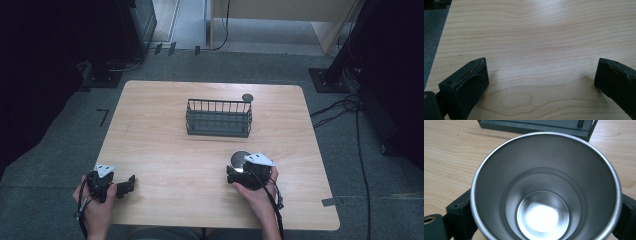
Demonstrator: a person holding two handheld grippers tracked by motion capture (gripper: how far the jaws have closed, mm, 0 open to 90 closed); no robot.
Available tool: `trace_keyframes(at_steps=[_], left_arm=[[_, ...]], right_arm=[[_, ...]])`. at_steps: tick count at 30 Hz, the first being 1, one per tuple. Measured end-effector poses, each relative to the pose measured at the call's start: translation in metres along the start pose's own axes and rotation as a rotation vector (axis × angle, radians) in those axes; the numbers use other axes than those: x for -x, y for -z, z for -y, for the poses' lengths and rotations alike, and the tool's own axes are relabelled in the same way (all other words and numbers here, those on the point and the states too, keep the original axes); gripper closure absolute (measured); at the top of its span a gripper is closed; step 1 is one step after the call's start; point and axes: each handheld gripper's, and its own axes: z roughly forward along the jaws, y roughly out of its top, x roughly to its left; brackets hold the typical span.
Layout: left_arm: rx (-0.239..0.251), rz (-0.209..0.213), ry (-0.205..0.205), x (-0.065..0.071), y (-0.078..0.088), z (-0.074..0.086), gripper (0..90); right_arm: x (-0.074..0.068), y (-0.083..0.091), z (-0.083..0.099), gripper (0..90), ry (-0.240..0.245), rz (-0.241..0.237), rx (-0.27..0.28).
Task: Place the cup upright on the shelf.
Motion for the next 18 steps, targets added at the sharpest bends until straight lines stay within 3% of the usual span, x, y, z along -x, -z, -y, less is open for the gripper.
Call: trace_keyframes(at_steps=[5, 10, 18], left_arm=[[0.0, 0.0, 0.0, 0.0, 0.0, 0.0, 0.0], [0.0, 0.0, 0.0, 0.0, 0.0, 0.0, 0.0], [0.0, 0.0, 0.0, 0.0, 0.0, 0.0, 0.0]], right_arm=[[-0.001, -0.0015, -0.0005, 10.6, -0.011, 0.022, 0.004], [-0.0014, -0.0034, -0.0005, 14.9, -0.014, 0.014, -0.003], [-0.0017, -0.0033, -0.0025, 16.2, -0.005, 0.027, -0.005]])
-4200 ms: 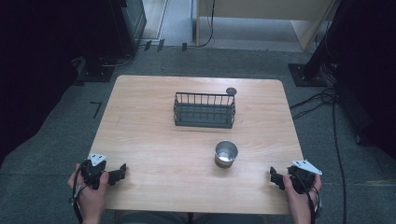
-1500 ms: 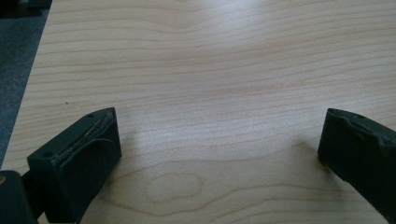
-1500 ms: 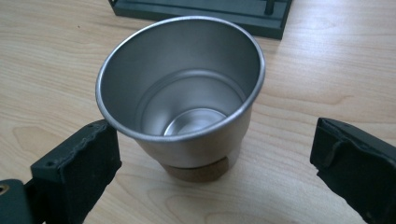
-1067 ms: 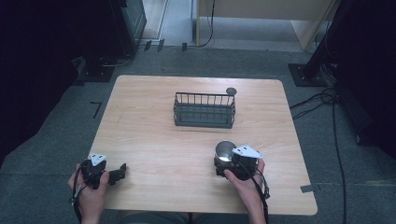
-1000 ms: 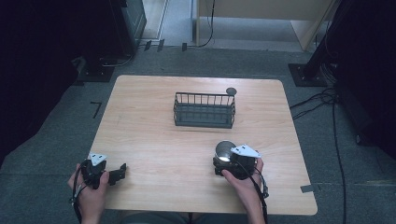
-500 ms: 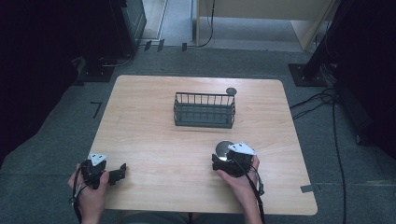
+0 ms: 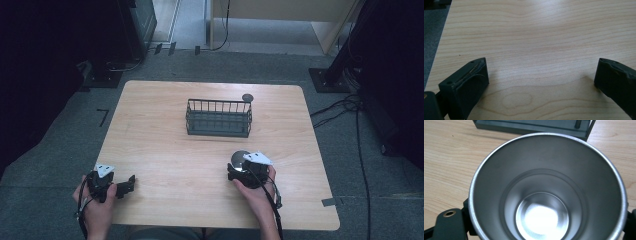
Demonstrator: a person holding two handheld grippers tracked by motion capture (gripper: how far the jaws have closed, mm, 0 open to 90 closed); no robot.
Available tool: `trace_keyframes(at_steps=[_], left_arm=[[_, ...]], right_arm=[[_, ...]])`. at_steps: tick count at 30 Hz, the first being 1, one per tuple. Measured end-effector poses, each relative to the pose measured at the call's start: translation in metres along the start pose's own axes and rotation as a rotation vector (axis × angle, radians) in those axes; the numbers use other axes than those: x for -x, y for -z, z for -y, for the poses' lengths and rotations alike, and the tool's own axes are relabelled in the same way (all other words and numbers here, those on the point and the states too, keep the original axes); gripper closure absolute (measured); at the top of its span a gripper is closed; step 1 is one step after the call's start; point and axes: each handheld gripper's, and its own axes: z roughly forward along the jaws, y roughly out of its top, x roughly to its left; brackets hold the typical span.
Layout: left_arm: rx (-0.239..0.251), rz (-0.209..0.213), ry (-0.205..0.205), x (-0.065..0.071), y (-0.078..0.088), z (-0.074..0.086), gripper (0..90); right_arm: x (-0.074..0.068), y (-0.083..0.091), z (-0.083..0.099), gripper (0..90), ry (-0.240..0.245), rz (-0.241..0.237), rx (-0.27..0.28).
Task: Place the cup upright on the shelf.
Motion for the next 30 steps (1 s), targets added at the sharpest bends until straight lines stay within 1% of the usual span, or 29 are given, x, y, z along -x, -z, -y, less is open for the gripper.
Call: trace_keyframes(at_steps=[9, 14, 22, 30], left_arm=[[0.0, 0.0, 0.0, 0.0, 0.0, 0.0, 0.0], [0.0, 0.001, -0.001, 0.0, 0.0, 0.0, 0.0], [-0.001, 0.002, -0.001, 0.0, -0.001, -0.001, 0.0], [-0.001, 0.002, -0.001, 0.0, -0.001, -0.001, 0.0]], right_arm=[[0.002, 0.003, -0.006, 16.4, -0.004, 0.006, -0.001], [0.003, 0.005, -0.011, 16.5, -0.011, -0.002, -0.003], [0.003, 0.004, -0.026, 16.6, -0.018, -0.001, -0.007], [0.0, 0.004, -0.041, 16.6, -0.013, -0.002, -0.004]])
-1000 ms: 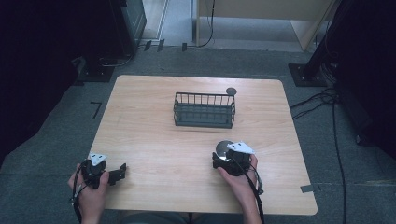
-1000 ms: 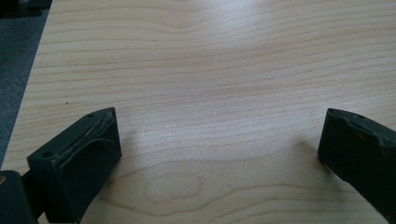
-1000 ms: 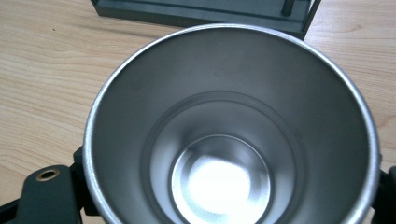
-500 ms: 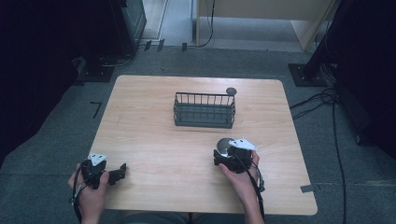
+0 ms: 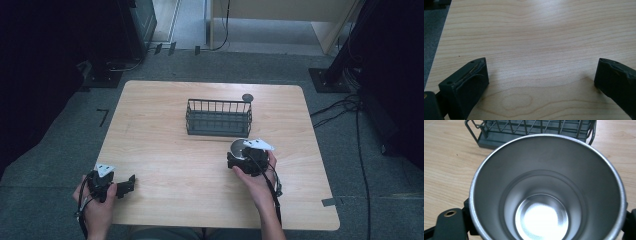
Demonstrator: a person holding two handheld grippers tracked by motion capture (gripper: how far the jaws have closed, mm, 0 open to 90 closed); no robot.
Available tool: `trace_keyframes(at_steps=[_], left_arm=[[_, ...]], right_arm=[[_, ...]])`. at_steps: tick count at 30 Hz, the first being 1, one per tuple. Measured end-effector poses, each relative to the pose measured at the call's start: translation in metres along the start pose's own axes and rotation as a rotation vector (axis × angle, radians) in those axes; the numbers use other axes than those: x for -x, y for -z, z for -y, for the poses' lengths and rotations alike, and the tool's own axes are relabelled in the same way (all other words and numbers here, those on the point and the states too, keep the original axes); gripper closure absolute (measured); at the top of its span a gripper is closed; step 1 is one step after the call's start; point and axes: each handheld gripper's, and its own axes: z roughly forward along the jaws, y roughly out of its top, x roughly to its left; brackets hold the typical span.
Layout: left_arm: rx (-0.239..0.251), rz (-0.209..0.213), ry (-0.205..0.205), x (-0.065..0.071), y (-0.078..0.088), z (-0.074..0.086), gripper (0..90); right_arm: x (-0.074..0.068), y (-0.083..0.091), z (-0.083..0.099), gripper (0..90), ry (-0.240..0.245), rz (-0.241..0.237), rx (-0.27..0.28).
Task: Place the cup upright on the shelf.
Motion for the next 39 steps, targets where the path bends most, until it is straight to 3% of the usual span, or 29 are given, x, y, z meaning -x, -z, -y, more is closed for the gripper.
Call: trace_keyframes(at_steps=[39], left_arm=[[0.001, 0.0, 0.002, 0.0, 0.0, 0.0, 0.0]], right_arm=[[-0.006, 0.003, -0.057, 16.7, 0.038, 0.002, 0.03]])
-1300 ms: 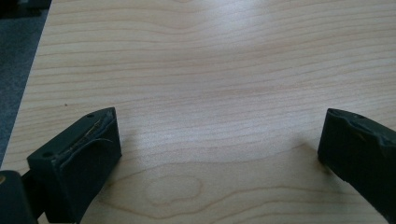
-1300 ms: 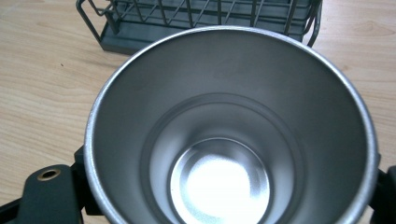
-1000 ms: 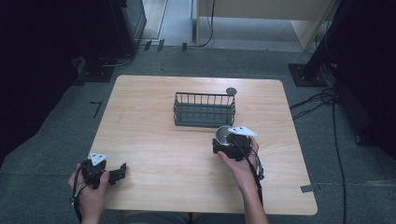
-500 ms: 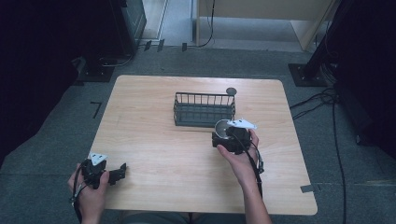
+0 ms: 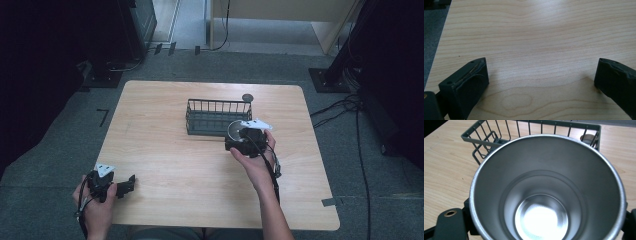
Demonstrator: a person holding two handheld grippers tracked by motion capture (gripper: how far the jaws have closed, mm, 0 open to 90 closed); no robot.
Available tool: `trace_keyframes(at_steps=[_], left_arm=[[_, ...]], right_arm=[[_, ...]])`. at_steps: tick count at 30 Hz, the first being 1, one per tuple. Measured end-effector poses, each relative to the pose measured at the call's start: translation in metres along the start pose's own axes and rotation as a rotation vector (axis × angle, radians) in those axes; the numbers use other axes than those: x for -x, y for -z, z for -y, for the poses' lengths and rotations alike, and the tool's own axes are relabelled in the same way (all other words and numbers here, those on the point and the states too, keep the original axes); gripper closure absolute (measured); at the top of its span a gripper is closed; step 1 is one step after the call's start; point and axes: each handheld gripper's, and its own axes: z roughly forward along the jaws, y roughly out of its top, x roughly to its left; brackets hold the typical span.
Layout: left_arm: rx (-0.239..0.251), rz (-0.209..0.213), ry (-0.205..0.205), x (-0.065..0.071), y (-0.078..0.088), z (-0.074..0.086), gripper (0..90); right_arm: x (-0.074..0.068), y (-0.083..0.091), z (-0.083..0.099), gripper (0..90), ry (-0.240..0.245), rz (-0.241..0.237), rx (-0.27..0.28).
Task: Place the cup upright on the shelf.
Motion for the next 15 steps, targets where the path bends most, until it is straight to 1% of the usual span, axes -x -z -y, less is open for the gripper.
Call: trace_keyframes(at_steps=[6, 15], left_arm=[[0.001, 0.0, 0.001, 0.0, 0.0, 0.0, 0.0], [0.0, 0.0, -0.001, 0.0, 0.0, 0.0, 0.0]], right_arm=[[-0.002, -0.001, -0.01, 16.7, 0.01, 0.0, 0.003], [-0.002, -0.004, -0.025, 16.8, 0.009, -0.009, 0.009]])
